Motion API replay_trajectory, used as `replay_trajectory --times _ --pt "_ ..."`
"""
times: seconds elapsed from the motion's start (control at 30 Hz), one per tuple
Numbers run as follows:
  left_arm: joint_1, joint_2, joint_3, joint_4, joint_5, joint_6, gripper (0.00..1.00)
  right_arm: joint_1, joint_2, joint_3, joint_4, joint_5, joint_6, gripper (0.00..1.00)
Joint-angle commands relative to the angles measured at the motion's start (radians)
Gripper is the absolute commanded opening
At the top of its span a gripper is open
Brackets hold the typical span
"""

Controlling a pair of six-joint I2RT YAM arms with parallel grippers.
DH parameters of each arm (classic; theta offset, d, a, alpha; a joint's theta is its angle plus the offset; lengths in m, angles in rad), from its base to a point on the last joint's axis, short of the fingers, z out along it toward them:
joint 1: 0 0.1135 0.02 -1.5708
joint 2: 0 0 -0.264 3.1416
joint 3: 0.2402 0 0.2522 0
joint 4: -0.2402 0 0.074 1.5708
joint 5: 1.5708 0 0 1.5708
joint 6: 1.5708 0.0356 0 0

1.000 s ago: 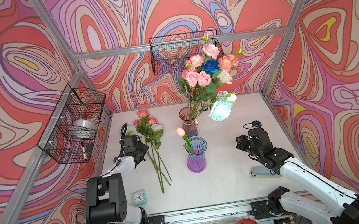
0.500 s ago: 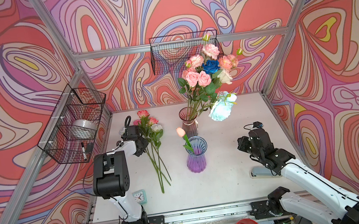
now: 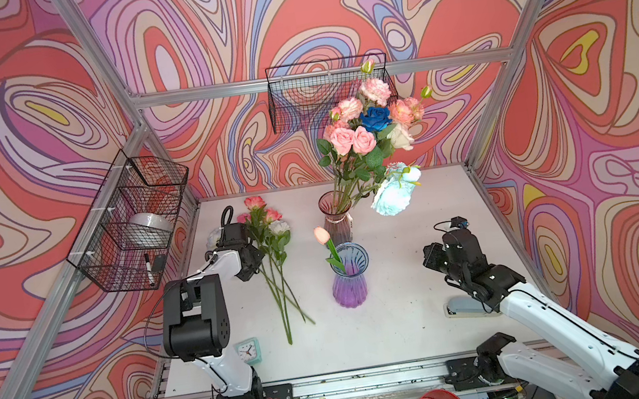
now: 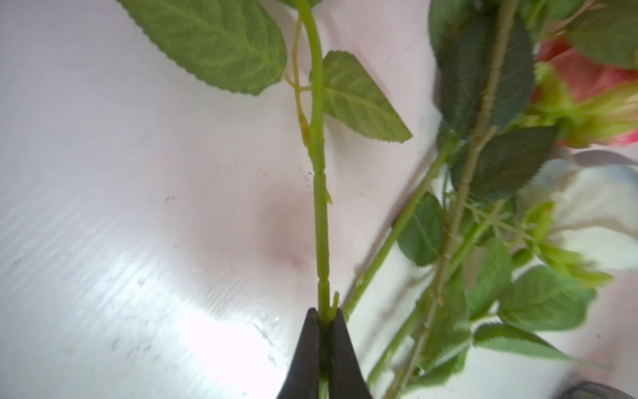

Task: Arrange the flowers into the vase
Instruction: 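Lift the white rose and carry it toward the purple-blue vase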

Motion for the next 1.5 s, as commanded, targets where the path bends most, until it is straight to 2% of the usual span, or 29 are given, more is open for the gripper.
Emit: replay_trajectory --times 0.0,0.17,0.27,0.43,0.53,0.73,0.83,0.97,1.17,1.47 --pt "-0.005 -0.166 -0.001 -0.046 -0.016 0.04 0.0 -0.004 -0.012 0.003 -0.015 0.013 -0.01 0.19" --pt "-0.014 -0.428 -0.003 -0.091 -0.016 0.066 0.0 -0.004 -0.021 0.003 -0.02 0.015 -0.009 0.19" --pt "-0.05 -0.584 0.018 -0.116 -0.028 0.092 0.0 -0.004 -0.025 0.009 -0.022 0.015 -0.009 0.19" --pt "-0.211 -0.796 0.115 -0.121 -0.137 0.177 0.0 -0.004 -0.023 0.027 -0.03 0.018 -0.013 0.19" --pt "-0.31 -0.848 0.187 -0.06 -0.171 0.221 0.0 -0.004 -0.019 0.045 -0.037 0.019 -0.014 0.19" --pt "-0.494 -0.778 0.347 0.134 -0.147 0.325 0.0 -0.004 -0.02 0.08 -0.054 0.03 -0.02 0.19" --pt "-0.616 -0.703 0.387 0.252 -0.191 0.429 0.0 -0.005 -0.022 0.093 -0.067 0.037 -0.021 0.19" --pt "-0.734 -0.6 0.417 0.424 -0.226 0.556 0.0 -0.004 -0.024 0.112 -0.085 0.046 -0.023 0.19" --pt "-0.758 -0.489 0.44 0.527 -0.176 0.589 0.0 -0.004 -0.046 0.127 -0.116 0.058 -0.027 0.18" --pt "-0.78 -0.471 0.225 0.656 -0.122 0.538 0.0 -0.004 -0.06 0.118 -0.118 0.061 -0.029 0.18"
